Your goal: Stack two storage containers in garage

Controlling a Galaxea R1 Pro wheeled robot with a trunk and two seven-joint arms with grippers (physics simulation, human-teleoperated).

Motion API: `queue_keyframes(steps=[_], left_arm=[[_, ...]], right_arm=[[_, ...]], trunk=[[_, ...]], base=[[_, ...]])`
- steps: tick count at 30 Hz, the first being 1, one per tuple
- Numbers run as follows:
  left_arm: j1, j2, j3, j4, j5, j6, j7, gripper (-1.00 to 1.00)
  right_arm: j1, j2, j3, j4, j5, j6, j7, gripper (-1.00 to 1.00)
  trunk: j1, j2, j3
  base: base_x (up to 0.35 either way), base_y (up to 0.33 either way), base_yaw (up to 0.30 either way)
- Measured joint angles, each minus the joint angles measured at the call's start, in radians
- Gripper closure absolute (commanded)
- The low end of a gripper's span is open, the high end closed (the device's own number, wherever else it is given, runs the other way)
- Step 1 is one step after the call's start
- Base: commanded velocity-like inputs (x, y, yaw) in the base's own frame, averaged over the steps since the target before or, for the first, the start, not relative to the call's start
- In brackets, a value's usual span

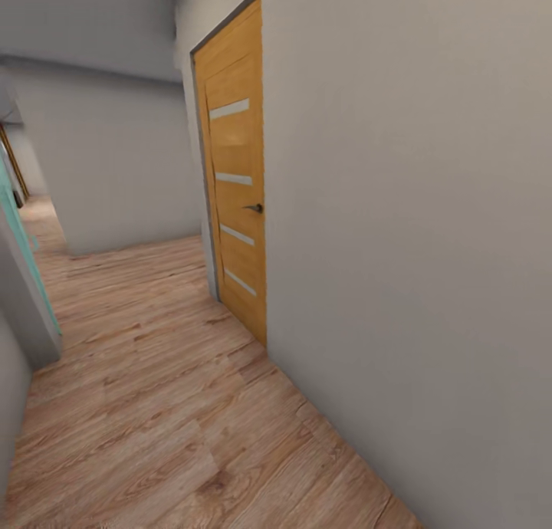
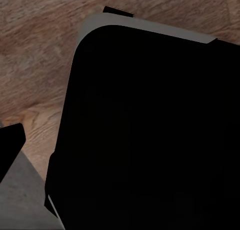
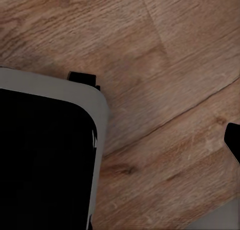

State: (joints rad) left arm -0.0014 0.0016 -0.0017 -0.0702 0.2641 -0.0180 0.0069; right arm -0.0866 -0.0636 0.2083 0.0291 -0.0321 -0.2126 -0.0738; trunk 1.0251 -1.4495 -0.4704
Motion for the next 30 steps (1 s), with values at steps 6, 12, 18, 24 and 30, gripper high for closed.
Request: queue_keyframes(steps=[6,12,18,24,30], left_arm=[[0.0,0.0,-0.001,0.0,0.0,0.0,0.0,-1.0],[0.0,0.0,0.0,0.0,0.0,0.0,0.0,-1.0],[0.0,0.0,-0.001,0.0,0.0,0.0,0.0,-1.0],[0.0,-0.006,-0.001,0.001,0.002,0.0,0.0,-1.0],[0.0,-0.024,0.007,0.001,0.006,0.001,-0.004,-1.0]], right_arm=[[0.0,0.0,0.0,0.0,0.0,0.002,0.0,-1.0],[0.0,-0.004,0.0,0.0,-0.002,0.0,0.0,-1.0],[0.0,-0.007,-0.001,0.0,-0.002,0.0,0.0,-1.0],[0.0,-0.007,-0.002,0.0,-0.005,-0.003,0.0,-1.0],[-0.001,-0.007,-0.002,0.0,-0.002,-0.003,0.0,-1.0]], trunk=[[0.0,0.0,0.0],[0.0,0.0,0.0],[0.0,0.0,0.0],[0.0,0.0,0.0],[0.0,0.0,0.0]], base=[[0.0,0.0,0.274],[0.0,0.0,0.274],[0.0,0.0,0.274],[0.0,0.0,0.274],[0.0,0.0,0.274]])
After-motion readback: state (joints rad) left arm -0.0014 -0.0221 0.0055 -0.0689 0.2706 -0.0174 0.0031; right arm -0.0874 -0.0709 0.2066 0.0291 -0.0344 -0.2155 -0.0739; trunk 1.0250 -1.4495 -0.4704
